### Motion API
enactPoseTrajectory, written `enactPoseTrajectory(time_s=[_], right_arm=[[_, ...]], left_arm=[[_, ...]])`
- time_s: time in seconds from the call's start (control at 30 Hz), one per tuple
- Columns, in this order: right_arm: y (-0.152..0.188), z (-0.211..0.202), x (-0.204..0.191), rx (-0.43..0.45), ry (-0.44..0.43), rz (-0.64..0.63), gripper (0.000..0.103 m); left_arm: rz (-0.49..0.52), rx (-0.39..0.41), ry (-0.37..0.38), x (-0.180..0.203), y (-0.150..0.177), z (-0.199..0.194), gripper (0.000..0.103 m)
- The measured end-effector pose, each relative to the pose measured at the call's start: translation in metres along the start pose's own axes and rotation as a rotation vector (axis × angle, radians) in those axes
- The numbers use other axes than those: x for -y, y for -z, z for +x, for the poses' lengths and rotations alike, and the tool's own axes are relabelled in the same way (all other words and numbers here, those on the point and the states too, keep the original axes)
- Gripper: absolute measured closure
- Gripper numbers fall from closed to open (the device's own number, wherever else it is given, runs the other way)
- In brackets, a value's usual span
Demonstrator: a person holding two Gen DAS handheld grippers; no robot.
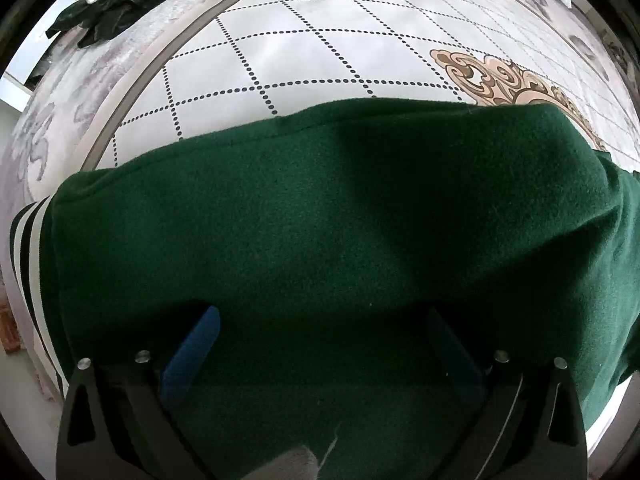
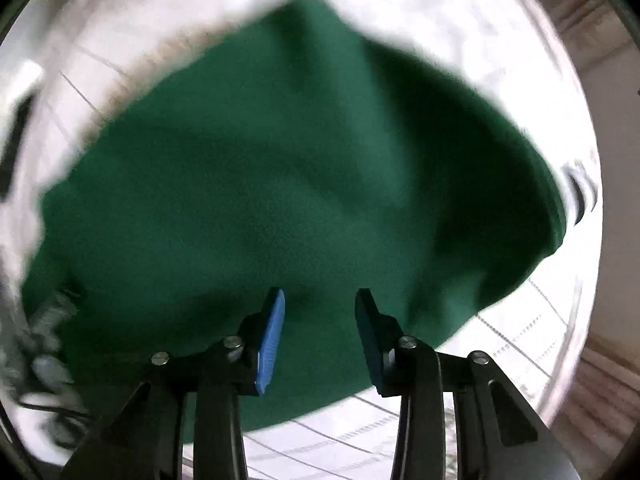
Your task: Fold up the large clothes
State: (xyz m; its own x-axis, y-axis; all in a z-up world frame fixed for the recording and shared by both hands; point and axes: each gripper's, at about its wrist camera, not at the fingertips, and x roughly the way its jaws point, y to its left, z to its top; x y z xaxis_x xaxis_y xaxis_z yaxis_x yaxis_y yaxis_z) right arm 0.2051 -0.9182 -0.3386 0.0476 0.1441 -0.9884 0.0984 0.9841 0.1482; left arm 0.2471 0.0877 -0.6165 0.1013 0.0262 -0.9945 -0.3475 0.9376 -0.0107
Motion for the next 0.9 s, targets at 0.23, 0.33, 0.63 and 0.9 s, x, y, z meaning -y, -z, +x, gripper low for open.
enactPoseTrajectory(time_s=[0.23, 0.33, 0.63, 0.9], right_arm=[[-0.025, 0.060, -0.062, -0.061, 0.044, -0.179, 0.066], [-0.042, 0.060, -0.059, -0.111, 0.049, -0.138, 0.067], [-0.067, 0.035, -0.092, -0.068, -0.007, -0.177, 0.072], [-0.095, -0.016, -0.064, 0.025, 0.045, -0.135, 0.070]], left_arm=[[0.008, -0.004, -0.007, 0.004, 0.003, -0.004, 0.000], [0.007, -0.010, -0.009, 0.006, 0.000, -0.004, 0.000], [0.030, -0.031, -0.002, 0.007, -0.012, 0.000, 0.000], [0.048, 0.054, -0.022, 0.020, -0.035, -0.045, 0.000]])
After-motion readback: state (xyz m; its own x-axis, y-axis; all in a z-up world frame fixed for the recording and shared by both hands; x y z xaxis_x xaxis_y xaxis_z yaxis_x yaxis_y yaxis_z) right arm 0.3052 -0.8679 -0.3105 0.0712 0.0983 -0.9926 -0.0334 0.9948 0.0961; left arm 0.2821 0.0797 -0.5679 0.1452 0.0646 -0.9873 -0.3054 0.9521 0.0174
